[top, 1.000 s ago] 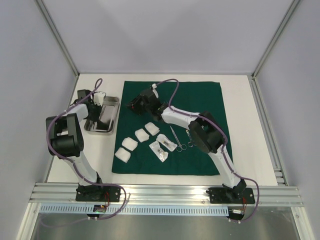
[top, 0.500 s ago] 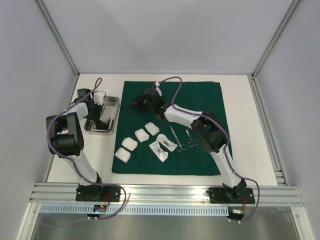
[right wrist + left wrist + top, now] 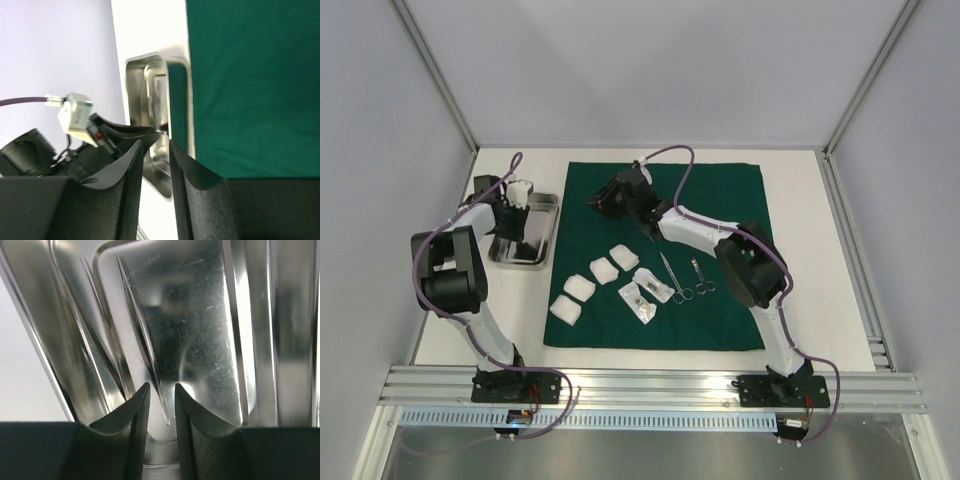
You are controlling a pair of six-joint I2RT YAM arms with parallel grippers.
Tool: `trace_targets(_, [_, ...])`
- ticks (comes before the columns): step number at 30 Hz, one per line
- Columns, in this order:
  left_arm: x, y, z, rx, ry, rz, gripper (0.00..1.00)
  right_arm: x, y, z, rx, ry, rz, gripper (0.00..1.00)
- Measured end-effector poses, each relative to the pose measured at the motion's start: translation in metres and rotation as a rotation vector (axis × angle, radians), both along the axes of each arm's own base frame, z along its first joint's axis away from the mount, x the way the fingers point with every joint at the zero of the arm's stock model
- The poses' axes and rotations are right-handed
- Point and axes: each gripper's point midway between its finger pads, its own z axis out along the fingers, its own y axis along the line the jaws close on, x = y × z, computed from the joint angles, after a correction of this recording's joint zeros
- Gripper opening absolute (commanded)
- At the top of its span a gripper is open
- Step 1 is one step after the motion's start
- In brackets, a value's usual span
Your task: Prepare the surgical pack
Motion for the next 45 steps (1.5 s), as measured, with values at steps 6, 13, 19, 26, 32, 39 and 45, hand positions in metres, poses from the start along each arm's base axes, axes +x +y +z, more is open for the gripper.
trace_targets(6, [0.012,0.001,0.016,0.004,-0.046,-0.003,0.34,0.001,-0.012,-0.012,-0.046,-0.002,0.0,0.3])
trace_targets(13, [0.029,-0.01,0.034,0.009,-0.09,-0.04,0.19,-0.003,-0.024,-0.001,-0.079,-0.041,0.015,0.26])
trace_targets(19, [0.044,-0.024,0.024,-0.001,-0.054,-0.08,0.15,-0.007,-0.048,-0.002,-0.099,-0.049,-0.001,0.23])
trace_targets(26, [0.04,-0.022,-0.004,-0.006,0.046,-0.067,0.13,-0.006,-0.077,-0.02,-0.15,-0.033,-0.04,0.22])
trace_targets(32, [0.042,-0.016,-0.003,0.019,0.057,-0.048,0.13,-0.008,-0.086,-0.024,-0.16,-0.027,-0.053,0.21])
trace_targets(39, [0.041,-0.003,-0.006,0.059,0.068,0.009,0.12,-0.007,-0.093,-0.02,-0.159,-0.044,-0.063,0.21])
trace_targets(45, [0.041,0.009,-0.005,0.069,0.066,0.048,0.13,-0.001,-0.111,-0.019,-0.181,-0.055,-0.086,0.22])
